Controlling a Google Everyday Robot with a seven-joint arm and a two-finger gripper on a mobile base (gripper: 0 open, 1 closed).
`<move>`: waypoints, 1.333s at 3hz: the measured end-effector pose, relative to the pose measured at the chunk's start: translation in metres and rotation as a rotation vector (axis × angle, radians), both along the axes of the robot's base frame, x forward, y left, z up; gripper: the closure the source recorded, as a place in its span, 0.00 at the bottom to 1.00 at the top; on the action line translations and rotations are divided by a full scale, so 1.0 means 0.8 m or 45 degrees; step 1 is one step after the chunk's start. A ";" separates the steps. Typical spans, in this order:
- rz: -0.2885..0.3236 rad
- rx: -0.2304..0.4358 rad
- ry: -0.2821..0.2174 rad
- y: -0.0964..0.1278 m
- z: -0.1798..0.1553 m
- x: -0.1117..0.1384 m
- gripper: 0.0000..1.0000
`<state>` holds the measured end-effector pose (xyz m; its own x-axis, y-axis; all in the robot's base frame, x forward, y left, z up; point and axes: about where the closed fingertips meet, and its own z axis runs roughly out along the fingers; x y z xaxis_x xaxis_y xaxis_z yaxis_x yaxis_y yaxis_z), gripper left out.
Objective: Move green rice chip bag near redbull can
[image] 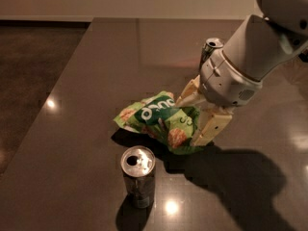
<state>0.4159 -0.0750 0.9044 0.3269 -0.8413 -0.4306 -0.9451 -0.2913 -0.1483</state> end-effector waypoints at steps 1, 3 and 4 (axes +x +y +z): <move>0.056 0.005 0.016 -0.002 -0.007 -0.023 1.00; 0.078 0.011 0.033 -0.004 -0.017 -0.055 0.83; 0.082 0.027 0.036 -0.005 -0.015 -0.063 0.60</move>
Offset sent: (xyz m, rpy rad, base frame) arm -0.0538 -0.0044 -0.0210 0.0007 0.0408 0.0848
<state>0.3657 -0.0789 0.8927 0.3670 -0.8095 -0.4583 -0.9285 -0.3483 -0.1283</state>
